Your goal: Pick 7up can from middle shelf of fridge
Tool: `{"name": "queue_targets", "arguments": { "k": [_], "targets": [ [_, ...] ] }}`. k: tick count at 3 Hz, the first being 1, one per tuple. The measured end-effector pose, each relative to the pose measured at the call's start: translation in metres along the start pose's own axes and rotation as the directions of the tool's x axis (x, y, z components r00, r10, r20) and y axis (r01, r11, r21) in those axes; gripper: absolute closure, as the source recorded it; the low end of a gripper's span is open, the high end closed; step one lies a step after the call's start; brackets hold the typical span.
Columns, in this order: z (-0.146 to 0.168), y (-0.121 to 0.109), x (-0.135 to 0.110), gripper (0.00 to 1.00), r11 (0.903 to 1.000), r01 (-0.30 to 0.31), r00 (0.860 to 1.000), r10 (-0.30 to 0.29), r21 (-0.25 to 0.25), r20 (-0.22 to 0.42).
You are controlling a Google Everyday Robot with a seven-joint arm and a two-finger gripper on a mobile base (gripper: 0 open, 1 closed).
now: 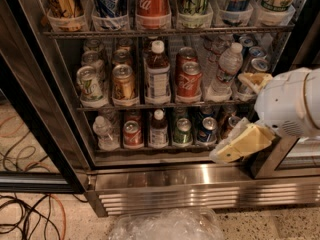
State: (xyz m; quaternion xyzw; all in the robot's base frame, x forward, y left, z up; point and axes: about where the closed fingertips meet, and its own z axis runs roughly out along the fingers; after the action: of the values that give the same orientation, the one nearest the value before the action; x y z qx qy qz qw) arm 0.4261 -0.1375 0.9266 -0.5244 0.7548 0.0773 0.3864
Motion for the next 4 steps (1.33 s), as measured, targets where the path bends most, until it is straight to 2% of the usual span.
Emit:
{"name": "queue_targets", "arguments": {
  "k": [1, 2, 3, 4],
  "targets": [
    [0.004, -0.010, -0.008, 0.00, 0.9985, -0.013, 0.999, 0.011, 0.054, 0.036],
    [0.005, -0.011, -0.009, 0.00, 0.9985, -0.015, 0.999, 0.013, 0.052, 0.039],
    [0.015, -0.009, -0.014, 0.00, 0.9947, -0.067, 0.993, 0.059, 0.078, 0.103],
    [0.038, -0.002, -0.021, 0.00, 0.9817, -0.138, 0.973, 0.110, 0.131, 0.202]
  ]
}}
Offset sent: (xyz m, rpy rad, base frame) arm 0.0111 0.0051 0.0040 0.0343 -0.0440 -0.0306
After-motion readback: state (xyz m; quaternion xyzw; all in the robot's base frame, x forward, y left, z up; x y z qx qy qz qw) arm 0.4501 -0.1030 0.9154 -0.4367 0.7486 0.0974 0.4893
